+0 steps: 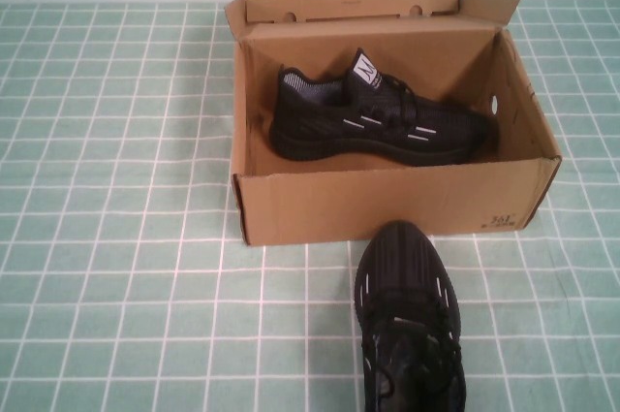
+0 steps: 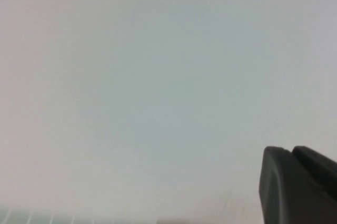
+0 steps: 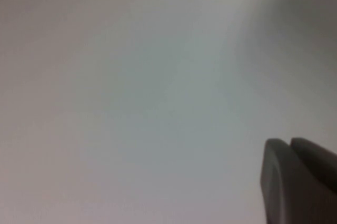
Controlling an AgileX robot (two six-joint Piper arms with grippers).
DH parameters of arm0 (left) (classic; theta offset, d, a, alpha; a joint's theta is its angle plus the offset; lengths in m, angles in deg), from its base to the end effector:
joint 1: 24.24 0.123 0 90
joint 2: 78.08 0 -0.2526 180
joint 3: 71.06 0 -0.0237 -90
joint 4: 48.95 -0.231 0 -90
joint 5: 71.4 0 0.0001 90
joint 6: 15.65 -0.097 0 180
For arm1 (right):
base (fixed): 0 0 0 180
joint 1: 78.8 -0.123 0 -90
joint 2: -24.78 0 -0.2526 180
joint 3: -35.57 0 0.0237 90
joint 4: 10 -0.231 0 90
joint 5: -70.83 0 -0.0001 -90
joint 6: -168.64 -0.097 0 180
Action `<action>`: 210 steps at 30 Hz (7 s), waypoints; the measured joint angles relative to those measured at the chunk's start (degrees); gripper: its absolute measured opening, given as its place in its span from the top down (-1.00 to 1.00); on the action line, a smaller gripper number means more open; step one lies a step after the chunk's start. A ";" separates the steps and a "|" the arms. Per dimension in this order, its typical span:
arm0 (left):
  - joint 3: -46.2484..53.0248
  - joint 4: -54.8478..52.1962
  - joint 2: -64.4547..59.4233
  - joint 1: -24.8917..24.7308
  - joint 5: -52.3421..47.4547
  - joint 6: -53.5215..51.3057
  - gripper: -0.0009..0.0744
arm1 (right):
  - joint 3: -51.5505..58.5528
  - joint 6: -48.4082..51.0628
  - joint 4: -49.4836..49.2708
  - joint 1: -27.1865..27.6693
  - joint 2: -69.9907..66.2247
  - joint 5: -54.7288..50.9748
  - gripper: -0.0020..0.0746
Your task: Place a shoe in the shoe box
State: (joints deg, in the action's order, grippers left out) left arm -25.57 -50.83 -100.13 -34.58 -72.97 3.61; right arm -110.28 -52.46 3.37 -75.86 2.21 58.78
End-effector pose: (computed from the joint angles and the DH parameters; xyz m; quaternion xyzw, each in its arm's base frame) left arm 0.0600 -0.0109 0.3625 -0.0352 0.5661 -0.1970 0.7997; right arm 0.0367 -0.0066 0.4020 0.1693 0.5366 0.1662 0.8098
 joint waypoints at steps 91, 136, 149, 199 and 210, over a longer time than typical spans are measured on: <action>-0.63 3.34 -12.62 0.00 -49.09 -2.94 0.99 | -24.43 20.11 -23.92 -52.76 -83.58 -40.41 0.51; -0.63 61.15 -27.26 0.00 -37.58 -34.65 0.99 | -41.59 53.62 1.92 -53.24 -58.28 -62.57 0.97; -0.63 94.86 -47.48 0.00 -47.52 -64.48 0.99 | -41.48 53.37 -3.68 -53.24 -53.03 -62.57 0.96; -21.40 98.29 -70.88 -7.42 -51.62 -63.62 -0.17 | -41.48 51.81 -6.09 -53.24 -53.03 -62.57 0.97; -21.40 98.41 -71.44 -7.42 -51.51 -64.14 0.69 | -41.48 51.17 -8.98 -53.24 -53.03 -62.57 0.72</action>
State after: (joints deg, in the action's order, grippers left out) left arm -46.96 47.59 -171.57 -41.99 -124.49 -60.53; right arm -151.77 -1.29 -5.61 -129.10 -50.82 -3.79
